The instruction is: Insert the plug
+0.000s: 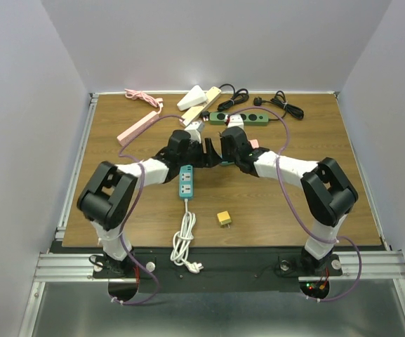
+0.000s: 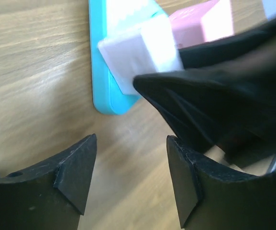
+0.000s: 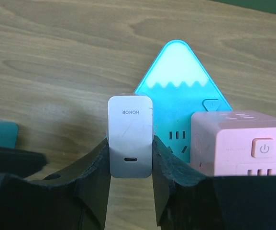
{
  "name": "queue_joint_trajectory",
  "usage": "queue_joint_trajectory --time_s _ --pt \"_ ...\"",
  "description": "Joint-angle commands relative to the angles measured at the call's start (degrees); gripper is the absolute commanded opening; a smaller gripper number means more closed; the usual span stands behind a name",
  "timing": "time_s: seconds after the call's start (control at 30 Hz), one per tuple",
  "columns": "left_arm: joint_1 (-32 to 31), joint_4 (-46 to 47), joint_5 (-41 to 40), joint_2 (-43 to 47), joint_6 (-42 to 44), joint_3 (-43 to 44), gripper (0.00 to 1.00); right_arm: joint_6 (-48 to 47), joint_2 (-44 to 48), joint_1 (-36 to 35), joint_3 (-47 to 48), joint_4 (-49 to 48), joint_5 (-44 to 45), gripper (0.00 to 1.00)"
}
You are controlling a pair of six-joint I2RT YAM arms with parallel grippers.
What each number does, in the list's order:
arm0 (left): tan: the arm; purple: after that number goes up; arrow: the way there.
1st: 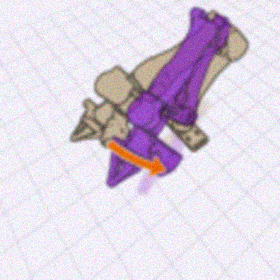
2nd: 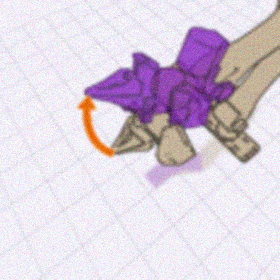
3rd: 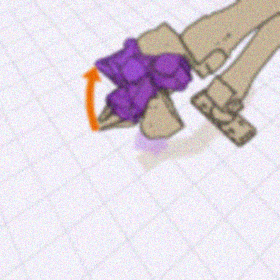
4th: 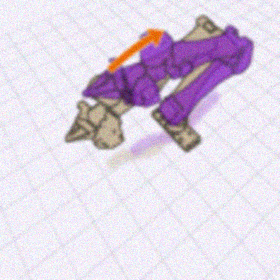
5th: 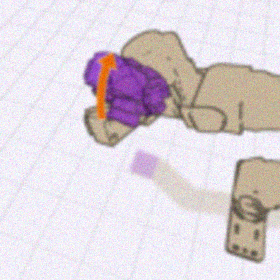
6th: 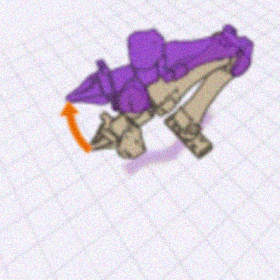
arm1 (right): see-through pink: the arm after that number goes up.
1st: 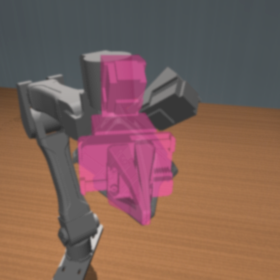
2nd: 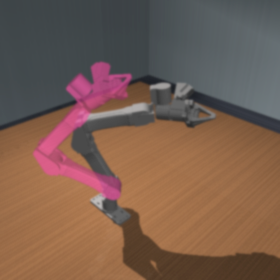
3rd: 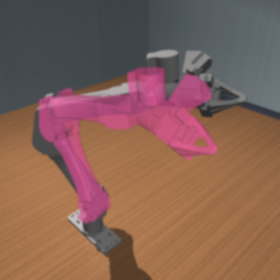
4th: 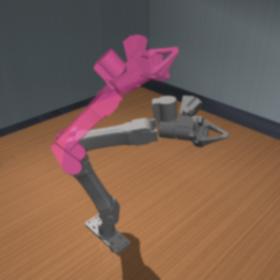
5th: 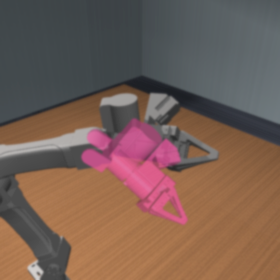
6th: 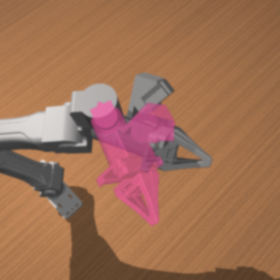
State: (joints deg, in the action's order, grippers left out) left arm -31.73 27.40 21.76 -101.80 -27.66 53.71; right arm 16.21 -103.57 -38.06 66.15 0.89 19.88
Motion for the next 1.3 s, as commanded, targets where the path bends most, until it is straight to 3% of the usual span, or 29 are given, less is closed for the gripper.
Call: queue_joint_trajectory --time_s 0.0,0.07,0.1,0.2,0.4,0.63,0.9,1.27 --pt "-0.35 -1.99 -2.42 9.77 3.40 -3.61 0.71 2.95 0.12 -1.58 -1.02 14.41 -3.35 0.23" --pt "-0.35 -2.70 -3.21 12.14 3.58 -5.63 0.72 3.13 1.00 -1.58 -1.20 14.41 -3.79 0.38" --pt "-0.53 -3.14 -4.17 14.67 3.58 -7.64 0.72 3.22 2.13 -1.66 -1.20 14.49 -4.40 0.52" --pt "-1.93 -5.16 -8.29 20.47 3.40 -11.60 0.72 3.04 4.94 -1.66 -1.11 14.41 -5.02 0.71" --pt "-9.66 -11.75 -20.50 30.67 -0.19 -16.44 0.74 2.43 10.57 -1.66 -1.99 14.50 -6.17 0.88" --pt "-23.63 -17.98 -33.00 36.41 -13.45 -19.70 0.74 4.70 22.51 -1.66 -8.22 15.02 -5.91 0.91" --pt "-37.43 -27.29 -41.35 29.30 -25.85 -16.02 0.74 7.26 29.47 -1.49 -12.62 16.25 -2.57 0.99" --pt "-42.10 -36.09 -45.22 18.05 -33.78 -5.38 0.80 3.92 33.69 5.27 -14.20 16.08 -11.52 1.00"
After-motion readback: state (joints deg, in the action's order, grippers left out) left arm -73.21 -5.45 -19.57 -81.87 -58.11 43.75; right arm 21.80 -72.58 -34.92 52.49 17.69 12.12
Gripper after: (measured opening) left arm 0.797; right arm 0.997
